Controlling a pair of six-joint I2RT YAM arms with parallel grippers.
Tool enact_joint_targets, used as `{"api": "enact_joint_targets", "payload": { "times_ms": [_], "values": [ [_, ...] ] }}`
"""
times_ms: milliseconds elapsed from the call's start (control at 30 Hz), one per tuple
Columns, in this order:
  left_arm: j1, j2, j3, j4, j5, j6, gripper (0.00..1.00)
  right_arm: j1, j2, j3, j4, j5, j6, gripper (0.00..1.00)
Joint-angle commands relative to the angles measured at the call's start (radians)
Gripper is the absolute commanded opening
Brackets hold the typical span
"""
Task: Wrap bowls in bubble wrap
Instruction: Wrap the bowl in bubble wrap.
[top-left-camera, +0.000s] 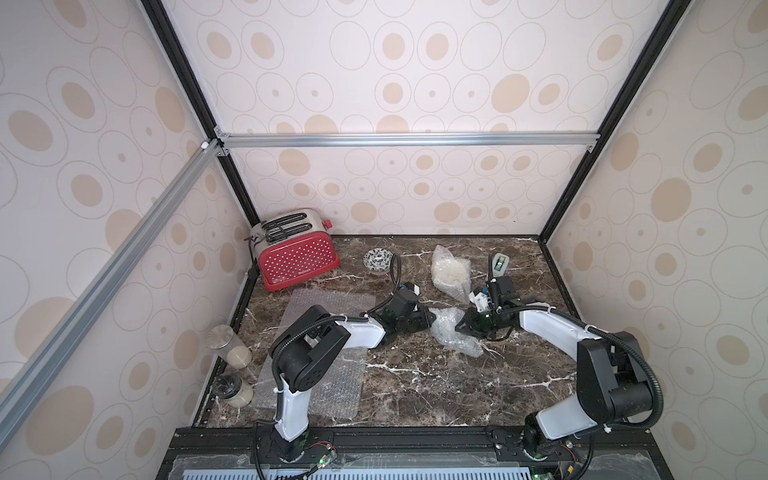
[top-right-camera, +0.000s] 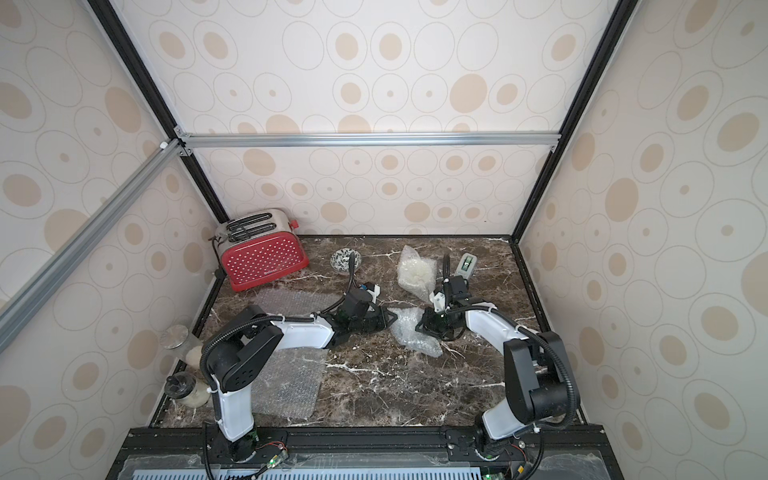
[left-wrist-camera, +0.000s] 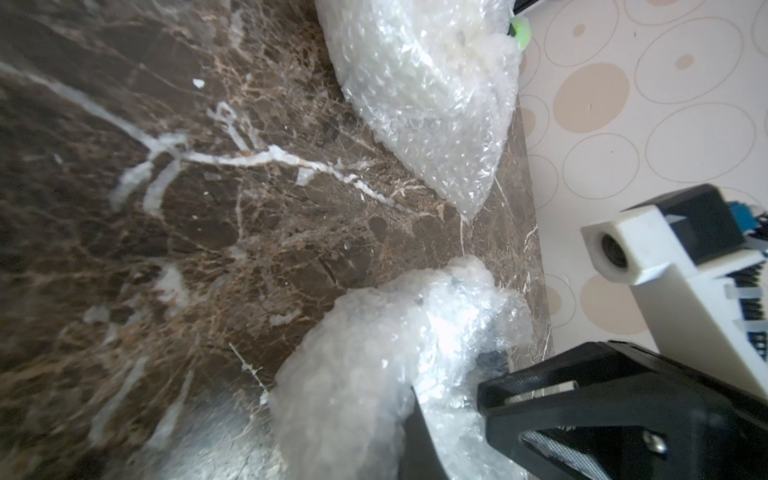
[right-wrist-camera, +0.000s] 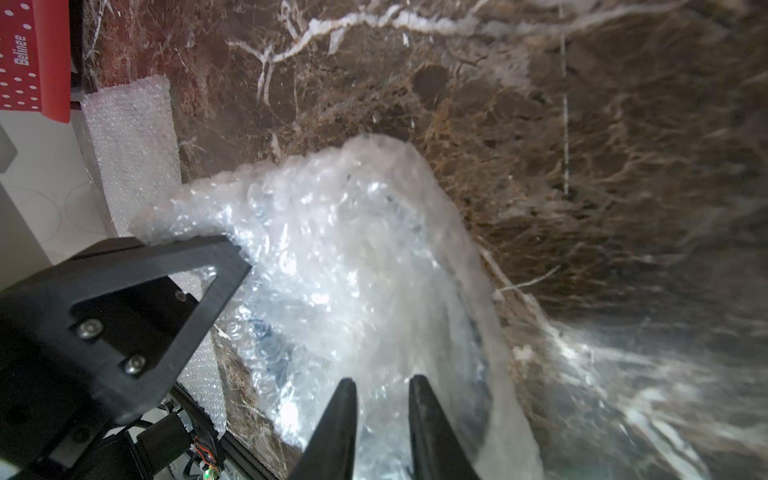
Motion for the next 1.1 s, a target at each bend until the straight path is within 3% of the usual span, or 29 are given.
{"api": "enact_joint_targets", "payload": {
  "times_ms": [0, 200, 367, 767, 867, 967, 1067],
  "values": [
    [0.011, -0.016, -0.002, -0.105, -0.113, 0.031, 0.02, -0.019, -0.023, 0.029, -0.175, 0.089, -0.016, 0.26],
    [-0.016, -0.019, 0.04, -0.157, -0.13, 0.064, 0.02, -0.007, -0.057, 0.092, -0.164, 0.026, -0.007, 0.26],
    [-0.019, -0.027, 0.055, -0.178, -0.134, 0.074, 0.02, 0.088, -0.009, 0.159, -0.18, 0.018, -0.025, 0.26],
    [-0.025, -0.074, 0.062, -0.215, -0.163, 0.099, 0.06, 0.117, 0.18, 0.057, -0.076, 0.075, -0.03, 0.22],
    [-0.025, -0.077, 0.056, -0.215, -0.161, 0.094, 0.11, 0.116, 0.185, 0.038, -0.078, 0.105, -0.029, 0.17],
    [-0.025, -0.081, 0.044, -0.202, -0.151, 0.082, 0.28, 0.116, 0.181, 0.037, -0.081, 0.116, -0.029, 0.14],
    [-0.028, -0.09, 0.032, -0.178, -0.134, 0.06, 0.53, 0.116, 0.183, 0.042, -0.086, 0.115, -0.03, 0.13]
  ]
}}
